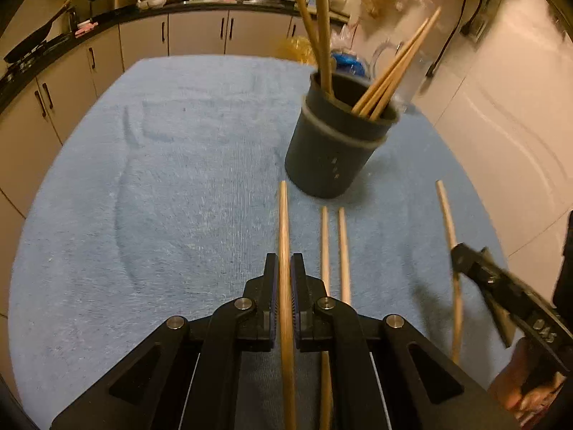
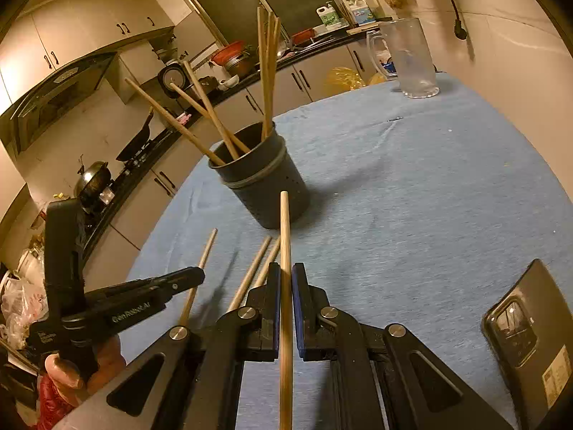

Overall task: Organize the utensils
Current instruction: 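Lift the left gripper's chopstick upright over the cup while the right gripper carries its own, then lower both held chopsticks into the grey cup and open both grippers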

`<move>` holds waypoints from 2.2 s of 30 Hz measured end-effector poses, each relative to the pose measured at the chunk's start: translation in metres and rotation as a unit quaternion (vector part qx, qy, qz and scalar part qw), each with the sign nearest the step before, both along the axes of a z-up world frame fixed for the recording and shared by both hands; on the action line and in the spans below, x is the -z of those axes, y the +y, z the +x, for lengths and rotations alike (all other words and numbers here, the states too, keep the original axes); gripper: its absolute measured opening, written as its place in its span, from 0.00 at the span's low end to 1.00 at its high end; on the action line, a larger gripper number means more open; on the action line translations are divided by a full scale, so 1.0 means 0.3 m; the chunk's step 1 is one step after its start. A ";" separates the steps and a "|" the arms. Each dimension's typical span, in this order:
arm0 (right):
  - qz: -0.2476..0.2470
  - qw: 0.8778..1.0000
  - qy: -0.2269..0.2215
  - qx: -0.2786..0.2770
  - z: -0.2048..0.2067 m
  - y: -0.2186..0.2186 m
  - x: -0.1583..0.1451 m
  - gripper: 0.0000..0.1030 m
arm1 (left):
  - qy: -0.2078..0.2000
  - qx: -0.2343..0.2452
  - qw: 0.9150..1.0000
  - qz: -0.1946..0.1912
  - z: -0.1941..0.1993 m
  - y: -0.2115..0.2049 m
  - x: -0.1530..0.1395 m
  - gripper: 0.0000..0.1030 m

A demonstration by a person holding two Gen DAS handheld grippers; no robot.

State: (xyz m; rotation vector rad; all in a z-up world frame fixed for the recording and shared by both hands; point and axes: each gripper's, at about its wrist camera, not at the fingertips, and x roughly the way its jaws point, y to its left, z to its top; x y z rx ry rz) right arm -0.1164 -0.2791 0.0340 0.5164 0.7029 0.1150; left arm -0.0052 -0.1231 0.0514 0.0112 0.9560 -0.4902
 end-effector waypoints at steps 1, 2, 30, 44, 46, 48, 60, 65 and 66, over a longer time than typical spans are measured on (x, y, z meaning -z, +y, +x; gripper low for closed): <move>-0.003 1.000 -0.002 0.001 -0.003 0.003 -0.007 0.07 | -0.005 0.001 1.000 -0.005 0.006 0.005 -0.010 0.06; -0.006 1.000 -0.006 0.003 -0.007 0.006 -0.017 0.07 | -0.010 0.001 1.000 -0.011 -0.009 0.025 -0.023 0.06; -0.039 0.995 -0.094 0.020 -0.110 0.053 -0.227 0.07 | -0.124 0.001 0.990 -0.073 -0.174 0.115 -0.304 0.06; -0.047 0.991 -0.119 0.030 -0.122 0.041 -0.303 0.07 | -0.138 0.004 0.988 -0.071 -0.181 0.098 -0.355 0.06; -0.047 0.991 -0.123 0.031 -0.120 0.039 -0.315 0.07 | -0.140 0.004 0.988 -0.072 -0.176 0.095 -0.371 0.06; -0.047 0.990 -0.128 0.030 -0.117 0.038 -0.333 0.07 | -0.143 0.004 0.987 -0.072 -0.172 0.089 -0.390 0.06; -0.044 0.987 -0.148 0.038 -0.072 -0.029 -0.442 0.07 | -0.159 0.010 0.984 -0.077 -0.125 0.032 -0.501 0.06; -0.039 0.986 -0.157 0.045 -0.039 -0.062 -0.485 0.07 | -0.172 0.018 0.982 -0.079 -0.094 -0.009 -0.564 0.06; -0.039 0.986 -0.158 0.046 -0.027 -0.066 -0.495 0.07 | -0.172 0.021 0.981 -0.083 -0.082 -0.018 -0.580 0.06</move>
